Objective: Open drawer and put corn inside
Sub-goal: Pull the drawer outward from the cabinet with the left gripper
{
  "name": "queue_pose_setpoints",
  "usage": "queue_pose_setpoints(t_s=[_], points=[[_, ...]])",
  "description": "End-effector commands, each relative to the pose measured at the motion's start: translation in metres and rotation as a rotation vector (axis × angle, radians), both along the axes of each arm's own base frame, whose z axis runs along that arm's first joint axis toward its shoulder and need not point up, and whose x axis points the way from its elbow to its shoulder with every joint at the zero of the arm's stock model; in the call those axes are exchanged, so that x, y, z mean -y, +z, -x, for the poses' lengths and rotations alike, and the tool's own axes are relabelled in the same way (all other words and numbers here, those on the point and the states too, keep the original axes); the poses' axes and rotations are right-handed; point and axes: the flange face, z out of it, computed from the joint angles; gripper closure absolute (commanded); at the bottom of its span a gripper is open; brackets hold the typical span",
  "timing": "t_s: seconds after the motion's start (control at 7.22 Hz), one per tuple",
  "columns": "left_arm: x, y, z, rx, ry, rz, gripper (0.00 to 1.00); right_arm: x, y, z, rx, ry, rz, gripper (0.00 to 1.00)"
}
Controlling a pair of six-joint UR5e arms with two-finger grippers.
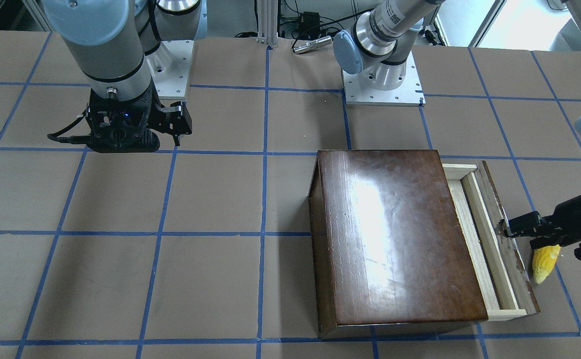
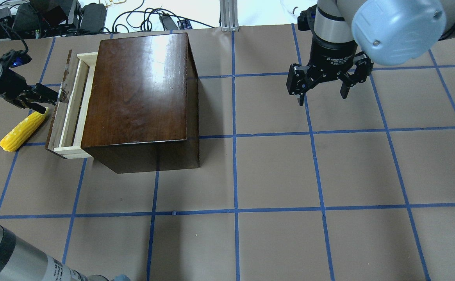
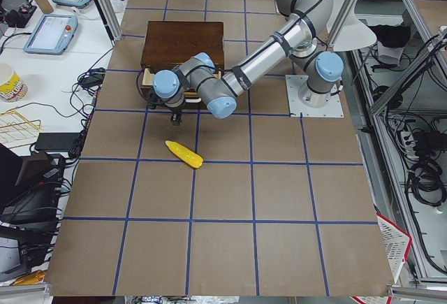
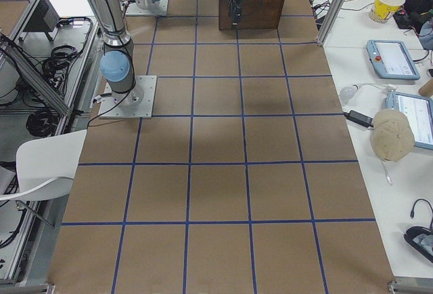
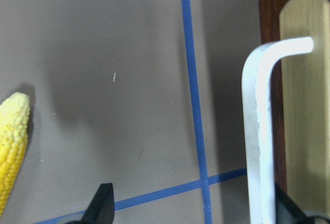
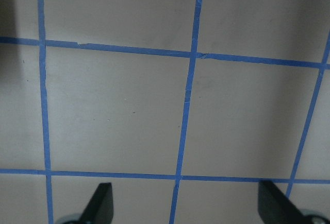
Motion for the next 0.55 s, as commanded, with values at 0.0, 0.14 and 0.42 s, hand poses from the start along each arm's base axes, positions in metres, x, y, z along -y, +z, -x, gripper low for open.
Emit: queue_pose_setpoints(t_s=[0.0, 0.14, 0.42], points=[[0.0016, 0.0023, -0.0023, 0.011, -0.02, 0.008, 0.0, 0.0, 0.0, 0.0, 0.0, 0.0, 0.0, 0.0], [0.0018, 0.0029, -0.0028, 0.014, -0.026, 0.009, 0.0, 0.0, 0.0, 0.0, 0.0, 0.0, 0.0, 0.0], [0.0011, 0.0018, -0.0044, 0.019, -0.03, 0.005, 0.0, 0.0, 0.0, 0.0, 0.0, 0.0, 0.0, 0.0]])
